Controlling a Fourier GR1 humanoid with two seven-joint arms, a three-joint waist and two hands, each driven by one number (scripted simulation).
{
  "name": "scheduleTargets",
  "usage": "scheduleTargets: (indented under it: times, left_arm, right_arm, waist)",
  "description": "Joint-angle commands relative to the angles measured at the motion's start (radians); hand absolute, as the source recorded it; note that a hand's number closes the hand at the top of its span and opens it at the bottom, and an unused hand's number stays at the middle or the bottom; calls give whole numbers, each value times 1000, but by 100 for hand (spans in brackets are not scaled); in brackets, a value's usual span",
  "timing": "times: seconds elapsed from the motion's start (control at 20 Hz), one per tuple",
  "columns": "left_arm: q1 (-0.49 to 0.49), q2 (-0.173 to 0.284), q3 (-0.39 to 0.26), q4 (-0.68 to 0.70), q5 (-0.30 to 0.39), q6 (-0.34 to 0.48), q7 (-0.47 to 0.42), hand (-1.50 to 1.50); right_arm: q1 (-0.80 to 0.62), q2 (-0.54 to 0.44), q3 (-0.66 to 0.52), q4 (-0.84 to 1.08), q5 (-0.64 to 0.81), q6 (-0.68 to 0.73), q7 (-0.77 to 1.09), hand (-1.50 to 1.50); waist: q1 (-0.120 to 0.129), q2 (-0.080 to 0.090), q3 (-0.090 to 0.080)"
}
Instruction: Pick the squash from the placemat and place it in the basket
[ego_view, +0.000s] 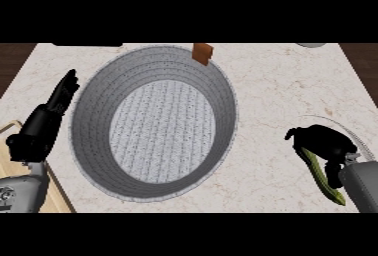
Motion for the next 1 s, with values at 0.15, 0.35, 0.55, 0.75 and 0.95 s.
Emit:
scheduleTargets:
  times: [0.15,0.35,0.55,0.75,0.95]
  left_arm:
    - [39,30,54,2,1,18,5,0]
    - [56,36,69,12,-1,24,-12,0]
    - [49,34,54,2,4,7,12,0]
    - [62,16,38,10,-1,9,-11,0]
    - [26,27,48,21,9,-1,-18,0]
  right_arm:
    - [129,146,-271,-21,-30,-76,524,150]
    - [170,264,-307,-209,14,-173,769,150]
    - [186,381,-316,-462,21,-291,885,150]
    - [103,493,-285,-706,-70,-372,926,150]
    - [87,497,-135,-931,-141,-382,1054,150]
  waist:
    - [-120,-19,18]
    - [-103,-13,15]
    - [-95,-16,18]
    - [-75,-18,18]
    - [-42,-3,20]
